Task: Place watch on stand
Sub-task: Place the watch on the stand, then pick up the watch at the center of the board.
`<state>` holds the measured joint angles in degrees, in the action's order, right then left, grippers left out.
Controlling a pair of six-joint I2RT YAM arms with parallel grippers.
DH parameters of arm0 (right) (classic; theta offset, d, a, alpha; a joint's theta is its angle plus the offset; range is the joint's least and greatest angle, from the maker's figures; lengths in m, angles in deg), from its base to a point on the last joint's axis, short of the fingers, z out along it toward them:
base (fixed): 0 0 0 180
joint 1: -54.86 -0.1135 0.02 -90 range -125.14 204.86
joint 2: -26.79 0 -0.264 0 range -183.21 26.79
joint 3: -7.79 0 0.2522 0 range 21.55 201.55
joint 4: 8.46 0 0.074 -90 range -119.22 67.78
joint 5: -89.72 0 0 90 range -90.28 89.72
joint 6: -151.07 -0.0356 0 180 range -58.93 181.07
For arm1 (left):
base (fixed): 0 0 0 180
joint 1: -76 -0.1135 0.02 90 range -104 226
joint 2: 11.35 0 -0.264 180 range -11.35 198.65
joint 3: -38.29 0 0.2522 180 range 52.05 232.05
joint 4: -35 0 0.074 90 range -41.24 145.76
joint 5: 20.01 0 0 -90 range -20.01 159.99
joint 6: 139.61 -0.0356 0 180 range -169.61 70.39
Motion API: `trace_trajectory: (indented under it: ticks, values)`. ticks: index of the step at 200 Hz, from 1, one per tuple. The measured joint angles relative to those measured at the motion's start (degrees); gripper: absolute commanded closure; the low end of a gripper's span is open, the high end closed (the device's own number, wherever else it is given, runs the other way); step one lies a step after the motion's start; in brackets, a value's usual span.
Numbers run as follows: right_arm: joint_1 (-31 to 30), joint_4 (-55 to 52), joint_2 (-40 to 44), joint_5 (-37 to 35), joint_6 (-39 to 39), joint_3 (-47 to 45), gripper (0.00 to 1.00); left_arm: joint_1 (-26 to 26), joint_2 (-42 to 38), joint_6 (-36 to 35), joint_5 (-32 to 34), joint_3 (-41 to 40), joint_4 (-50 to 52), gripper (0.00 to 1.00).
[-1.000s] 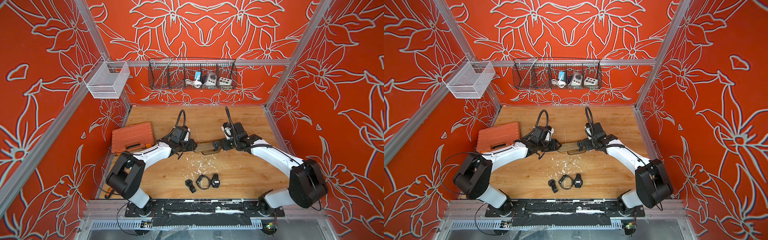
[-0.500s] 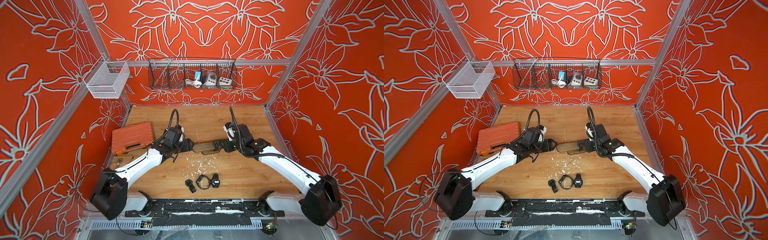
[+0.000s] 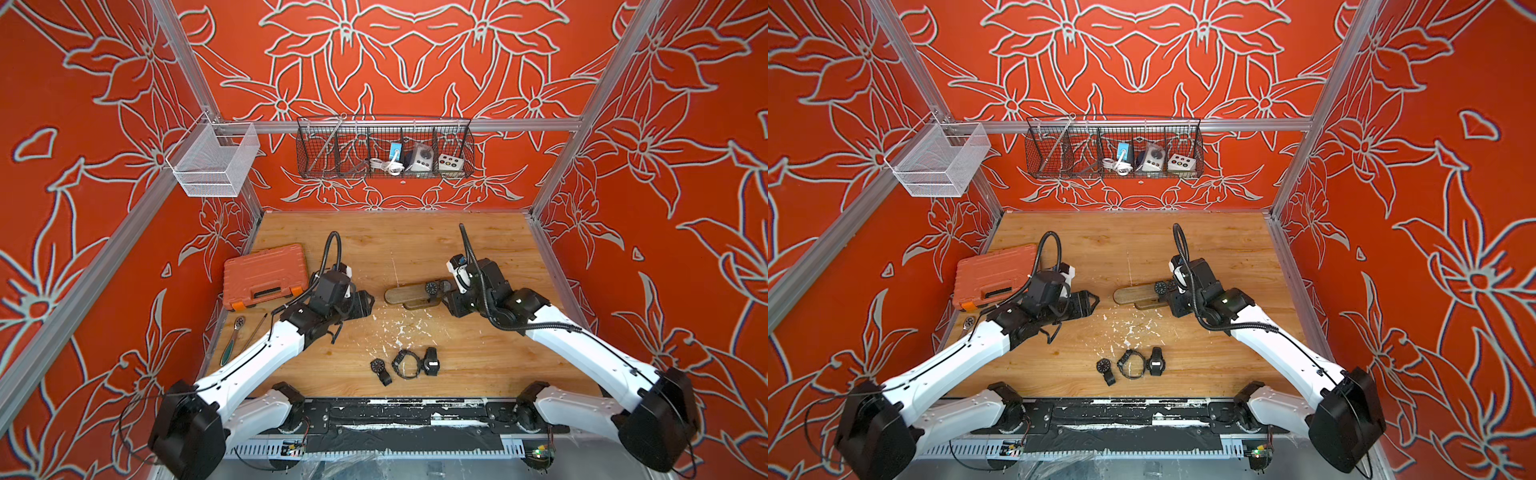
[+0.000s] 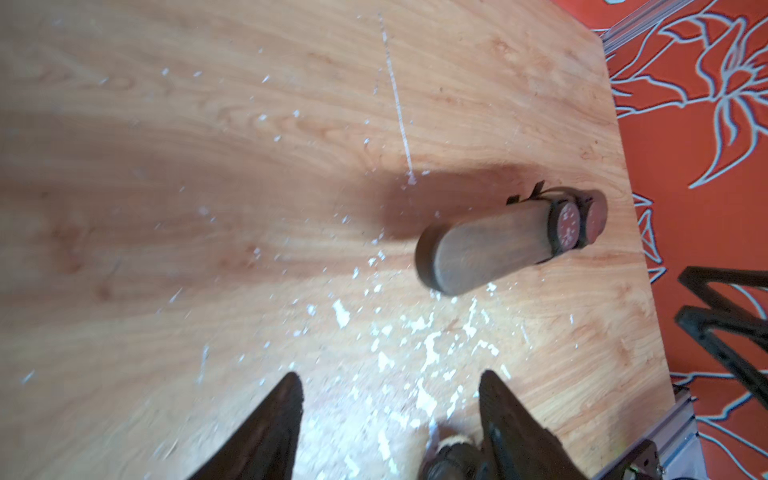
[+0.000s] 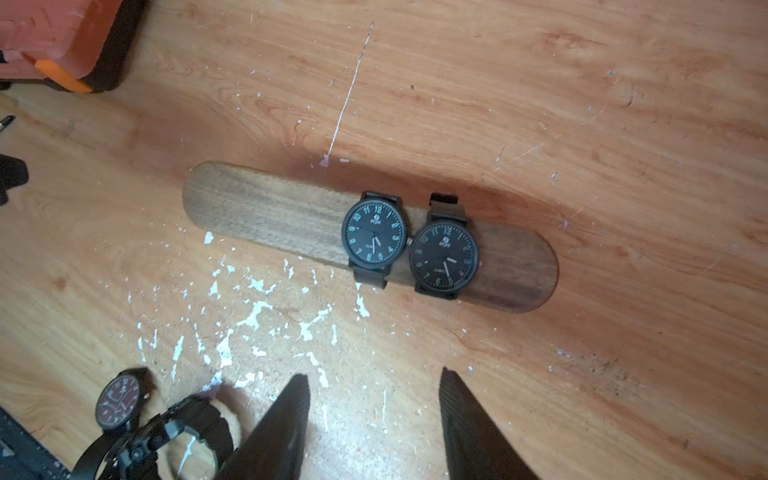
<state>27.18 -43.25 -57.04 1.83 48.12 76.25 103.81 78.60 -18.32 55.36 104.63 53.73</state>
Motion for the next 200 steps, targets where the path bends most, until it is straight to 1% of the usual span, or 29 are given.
trace_trajectory:
  ticks: [29, 77, 109, 147, 180, 200]
  values:
    - [0.0, 0.0, 0.0, 0.5, 0.0, 0.1, 0.55, 0.0, 0.0, 0.0, 0.0, 0.0, 0.0, 0.58]
    - [0.0, 0.1, -0.6, 3.1, -0.1, 0.7, 0.56, 0.0, 0.0, 0.0, -0.1, 0.0, 0.0, 0.59]
    - [-0.3, 0.0, -0.6, 4.1, -0.1, 0.9, 0.54, 0.0, 0.0, 0.0, -0.3, 0.0, 0.0, 0.59]
    - [-0.6, -0.2, -0.5, 4.1, -0.1, 1.0, 0.48, 0.0, 0.0, 0.0, -0.3, 0.0, 0.0, 0.59]
    - [-0.6, -0.5, -0.2, 3.8, 0.0, 1.0, 0.46, 0.0, 0.0, -0.1, -0.2, 0.0, 0.0, 0.58]
    - [-0.6, -0.8, 0.4, 3.5, 0.0, 1.0, 0.47, 0.0, 0.0, -0.2, -0.2, 0.0, 0.0, 0.58]
